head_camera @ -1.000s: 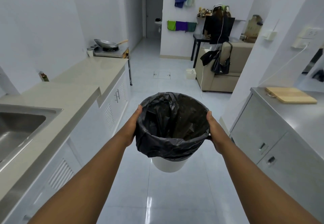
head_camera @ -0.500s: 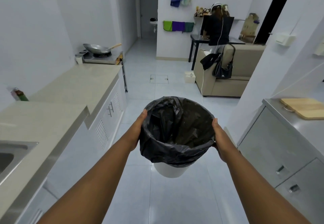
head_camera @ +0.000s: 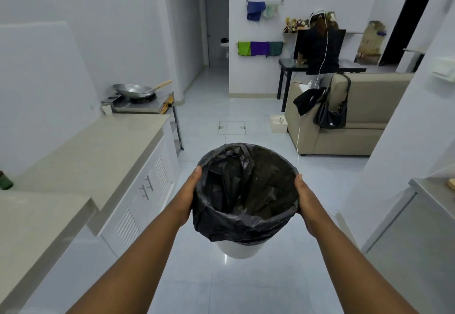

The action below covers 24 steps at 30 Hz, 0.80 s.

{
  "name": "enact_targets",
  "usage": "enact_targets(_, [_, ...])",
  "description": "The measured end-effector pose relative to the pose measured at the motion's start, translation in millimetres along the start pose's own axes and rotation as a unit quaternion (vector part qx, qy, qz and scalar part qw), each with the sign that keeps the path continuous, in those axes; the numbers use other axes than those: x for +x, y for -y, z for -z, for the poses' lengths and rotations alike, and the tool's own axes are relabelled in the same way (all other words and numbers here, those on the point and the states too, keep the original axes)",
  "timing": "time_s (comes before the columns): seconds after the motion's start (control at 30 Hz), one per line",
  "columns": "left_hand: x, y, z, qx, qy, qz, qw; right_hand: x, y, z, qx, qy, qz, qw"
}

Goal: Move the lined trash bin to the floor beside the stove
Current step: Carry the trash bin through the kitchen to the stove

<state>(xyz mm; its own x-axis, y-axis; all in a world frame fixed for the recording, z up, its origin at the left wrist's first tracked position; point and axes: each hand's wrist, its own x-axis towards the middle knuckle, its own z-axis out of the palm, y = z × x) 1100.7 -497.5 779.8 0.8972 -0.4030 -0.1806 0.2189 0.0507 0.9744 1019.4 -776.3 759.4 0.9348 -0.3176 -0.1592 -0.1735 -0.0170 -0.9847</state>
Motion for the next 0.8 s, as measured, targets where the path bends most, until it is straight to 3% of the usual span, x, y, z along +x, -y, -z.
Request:
enact_targets(0.3, [135.0, -11.9, -4.6, -0.017, -0.017, 0.01, 1.0, 142.5, 20.2, 16.0, -0.019, 0.007, -0.011, 1.0])
enact_targets(0.8, [421.4, -66.5, 51.3, -0.017, 0.013, 0.028, 0.999, 412.5, 67.2, -17.6, -0.01, -0.029, -0.03, 0.999])
